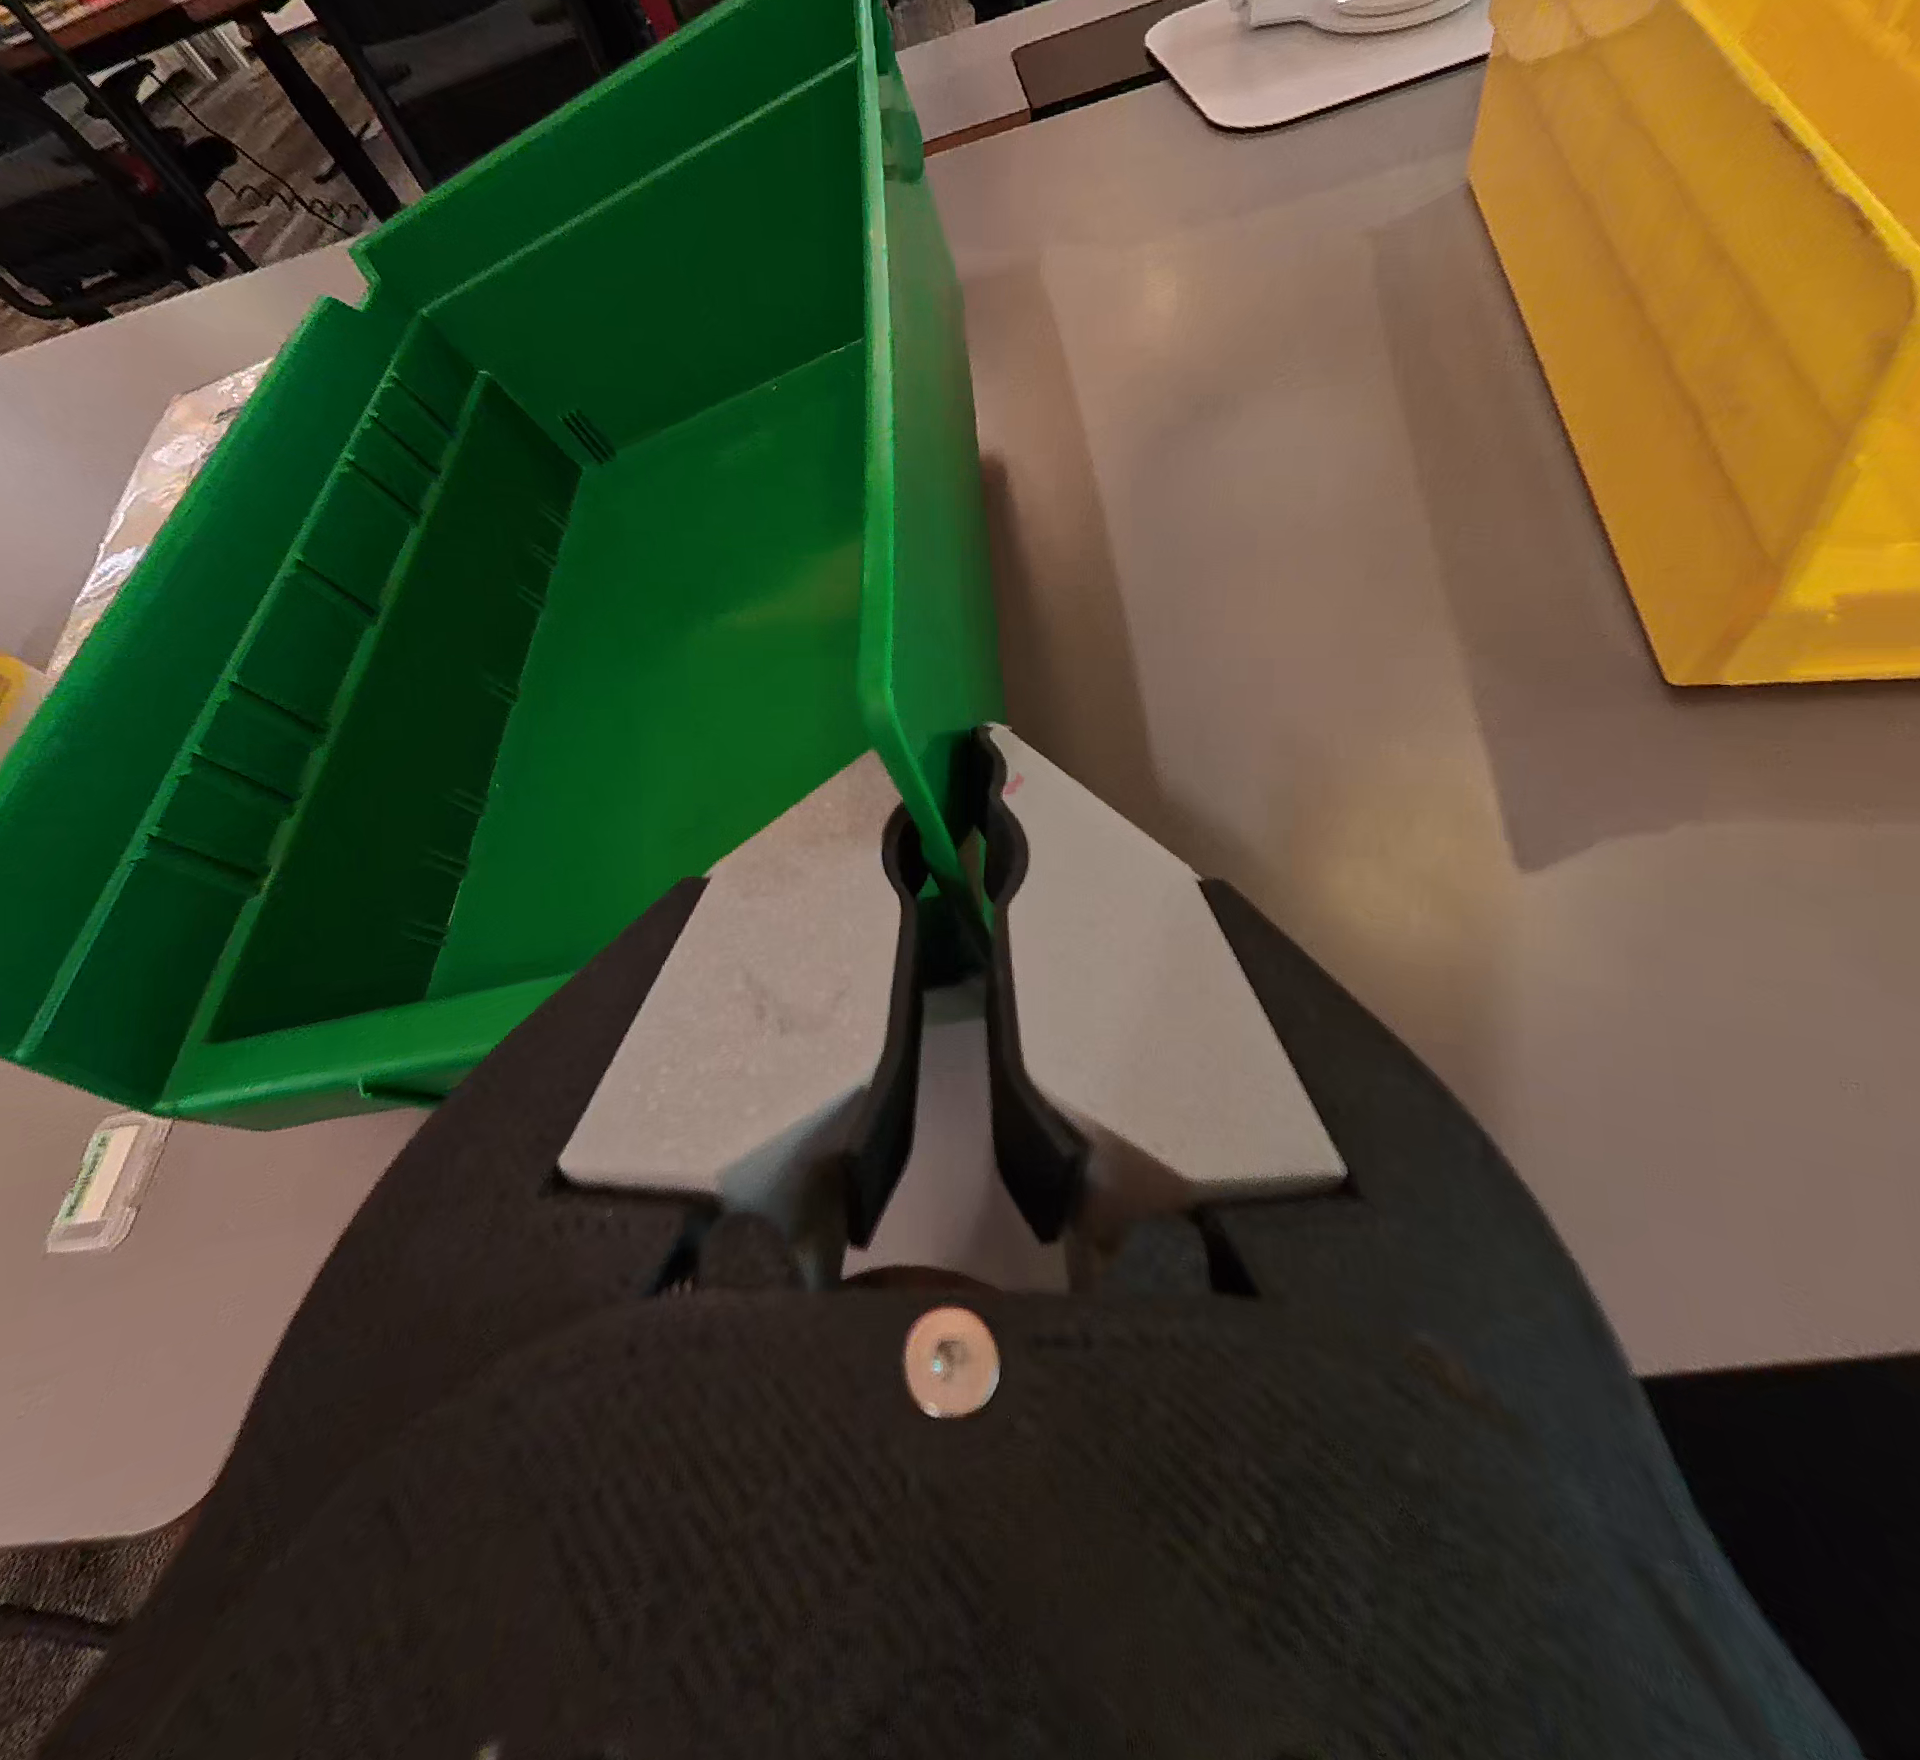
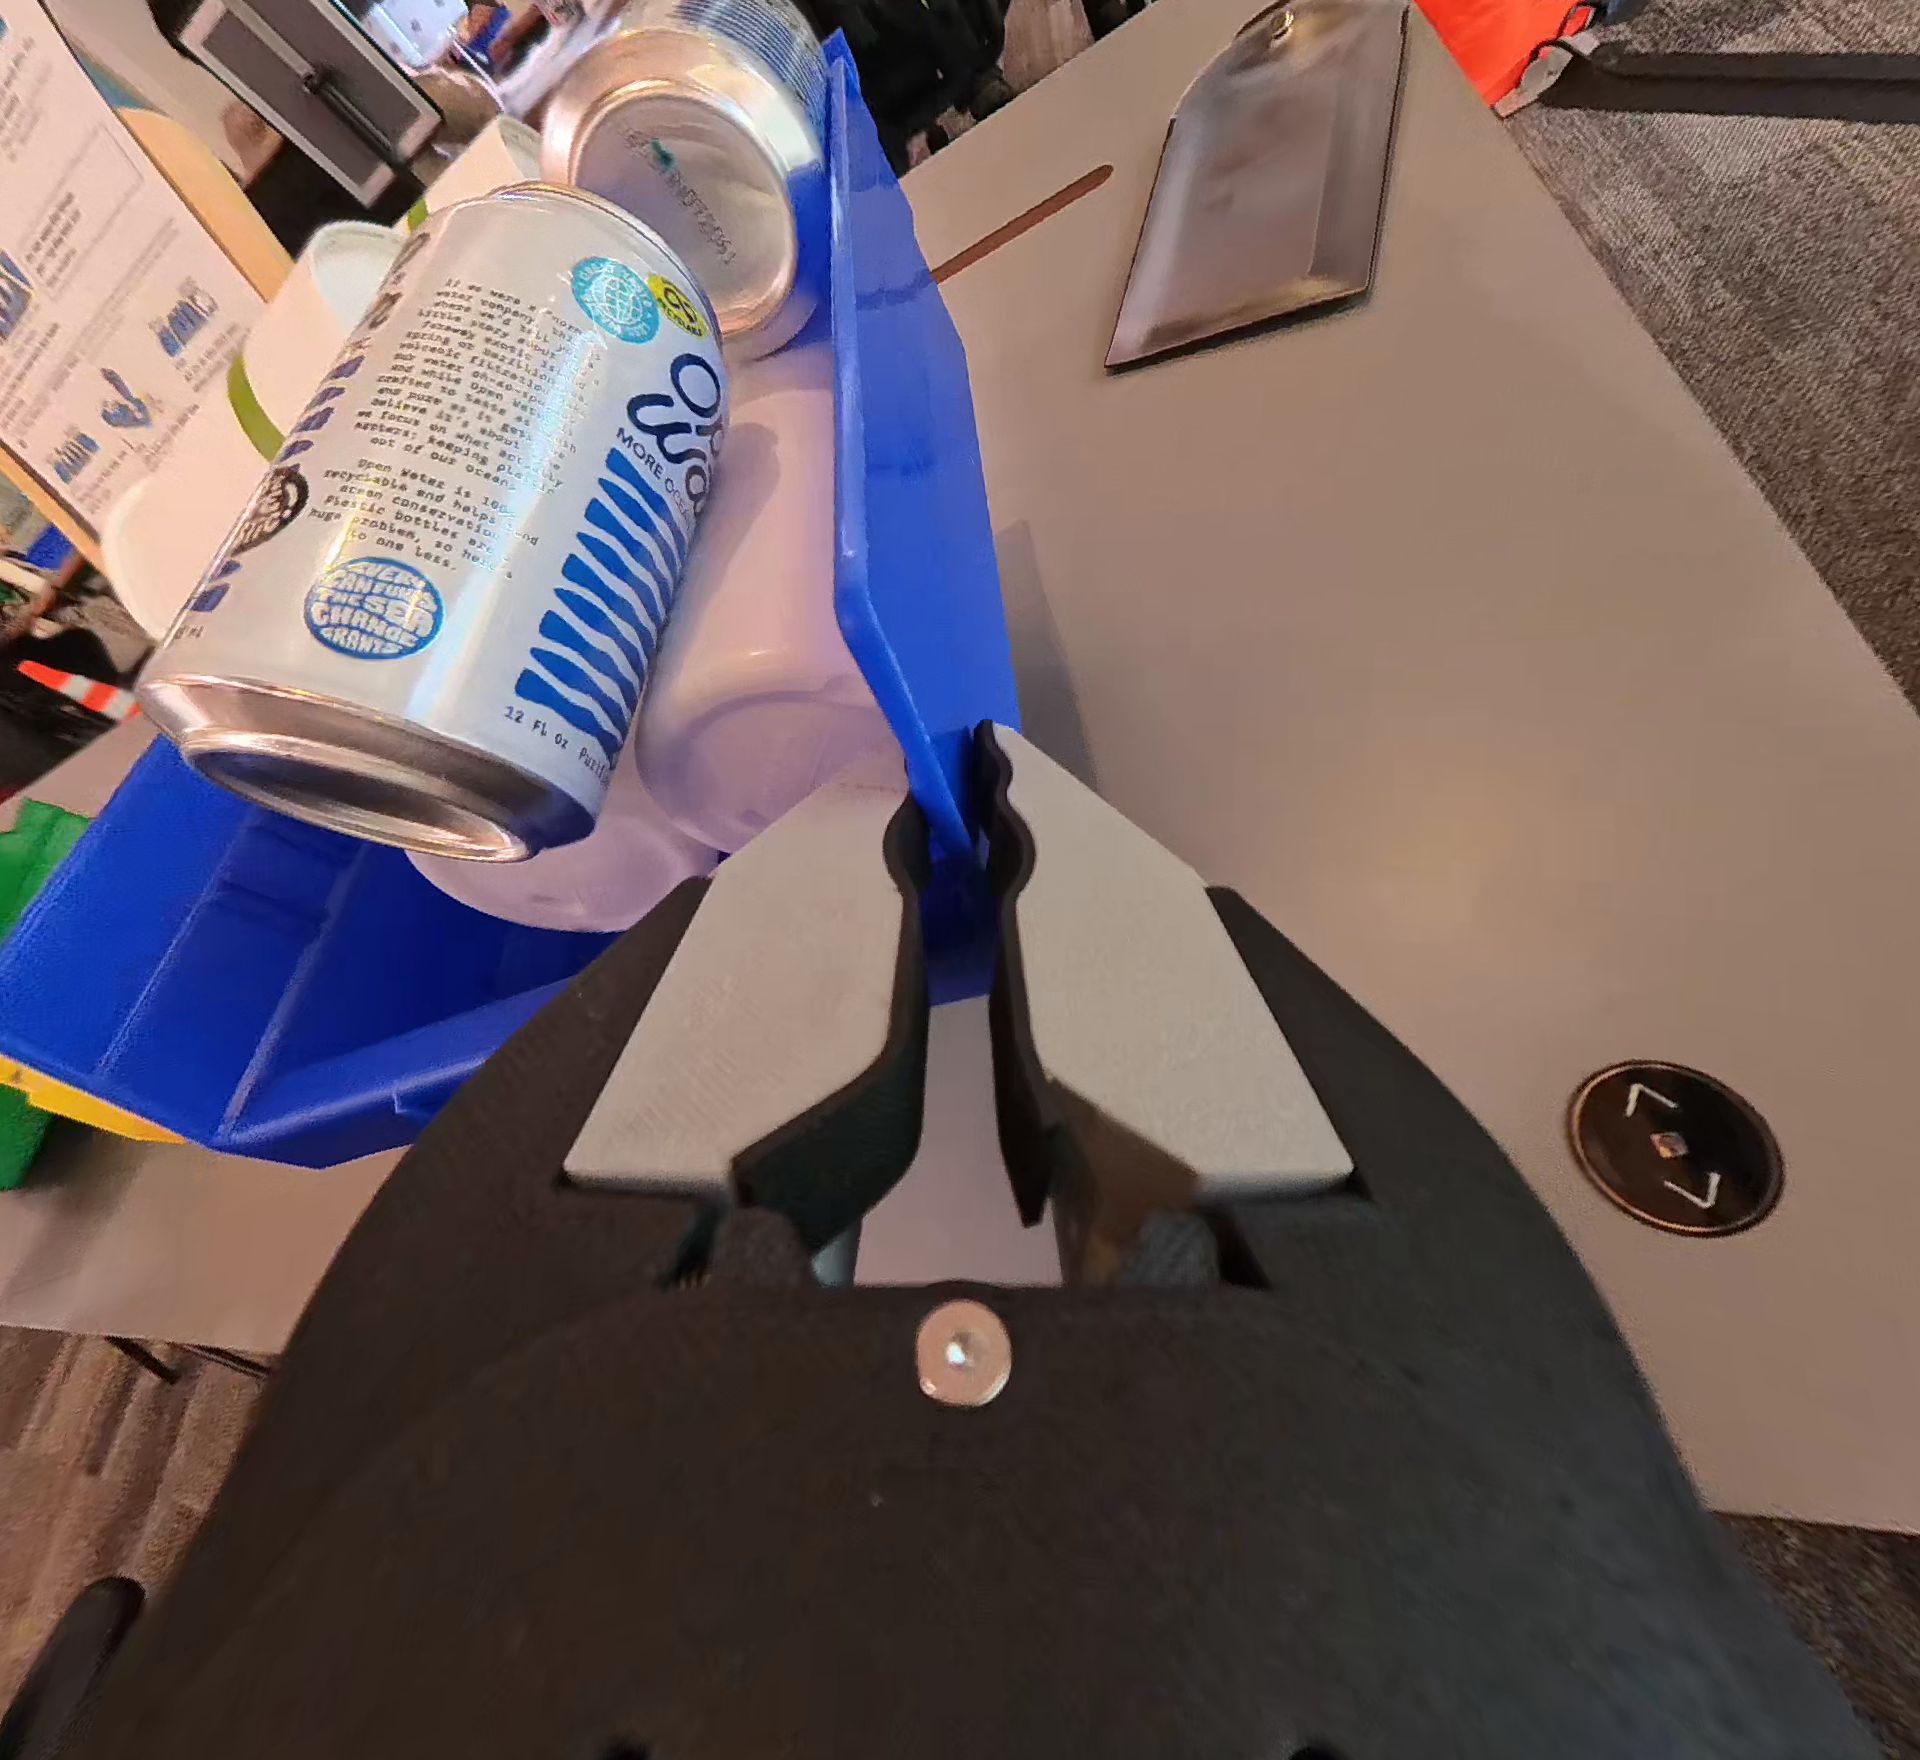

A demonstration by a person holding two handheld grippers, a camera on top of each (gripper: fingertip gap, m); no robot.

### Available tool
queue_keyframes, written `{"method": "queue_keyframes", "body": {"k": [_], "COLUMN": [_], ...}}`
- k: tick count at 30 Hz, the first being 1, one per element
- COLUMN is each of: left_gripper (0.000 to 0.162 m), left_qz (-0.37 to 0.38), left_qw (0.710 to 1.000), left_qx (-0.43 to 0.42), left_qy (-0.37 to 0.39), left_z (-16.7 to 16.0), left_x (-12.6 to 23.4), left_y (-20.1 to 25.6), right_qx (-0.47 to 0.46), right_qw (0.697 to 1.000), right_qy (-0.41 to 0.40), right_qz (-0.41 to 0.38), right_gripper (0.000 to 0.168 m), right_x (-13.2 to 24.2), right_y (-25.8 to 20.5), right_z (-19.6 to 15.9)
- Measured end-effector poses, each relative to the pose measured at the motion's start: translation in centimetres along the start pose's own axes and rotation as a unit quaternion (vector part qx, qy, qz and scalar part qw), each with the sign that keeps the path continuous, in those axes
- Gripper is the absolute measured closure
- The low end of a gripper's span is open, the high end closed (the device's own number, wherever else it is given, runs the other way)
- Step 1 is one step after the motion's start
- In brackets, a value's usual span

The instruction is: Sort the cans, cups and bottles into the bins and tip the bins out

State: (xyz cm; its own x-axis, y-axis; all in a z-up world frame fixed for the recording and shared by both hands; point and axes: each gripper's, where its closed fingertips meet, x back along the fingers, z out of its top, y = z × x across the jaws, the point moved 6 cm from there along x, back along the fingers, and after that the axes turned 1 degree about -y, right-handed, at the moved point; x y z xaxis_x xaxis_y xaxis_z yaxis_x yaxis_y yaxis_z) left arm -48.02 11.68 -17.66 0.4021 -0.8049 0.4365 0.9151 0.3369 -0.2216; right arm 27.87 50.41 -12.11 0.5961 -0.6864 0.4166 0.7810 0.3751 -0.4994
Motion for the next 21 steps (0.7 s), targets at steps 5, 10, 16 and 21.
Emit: {"method": "queue_keyframes", "body": {"k": [5, 10, 16, 21], "left_gripper": [0.159, 0.159, 0.159, 0.158], "left_qz": [0.003, 0.008, 0.012, 0.004], "left_qw": [1.0, 1.0, 1.0, 1.0], "left_qx": [0.001, -0.004, 0.0, 0.011], "left_qy": [0.004, 0.005, 0.012, 0.028], "left_z": [0.1, 0.4, 0.9, 1.3], "left_x": [0.2, 0.1, 0.2, 1.0], "left_y": [-0.1, 0.0, 0.0, 0.1], "right_qx": [-0.014, -0.007, 0.007, 0.017], "right_qw": [1.0, 1.0, 0.999, 0.999], "right_qy": [0.007, 0.014, 0.022, 0.025], "right_qz": [0.01, 0.011, 0.026, 0.044], "right_gripper": [0.165, 0.165, 0.165, 0.165], "right_x": [0.0, 0.6, 0.9, 0.4], "right_y": [0.3, 0.0, -1.8, -4.3], "right_z": [-0.5, 0.3, 2.2, 3.3]}}
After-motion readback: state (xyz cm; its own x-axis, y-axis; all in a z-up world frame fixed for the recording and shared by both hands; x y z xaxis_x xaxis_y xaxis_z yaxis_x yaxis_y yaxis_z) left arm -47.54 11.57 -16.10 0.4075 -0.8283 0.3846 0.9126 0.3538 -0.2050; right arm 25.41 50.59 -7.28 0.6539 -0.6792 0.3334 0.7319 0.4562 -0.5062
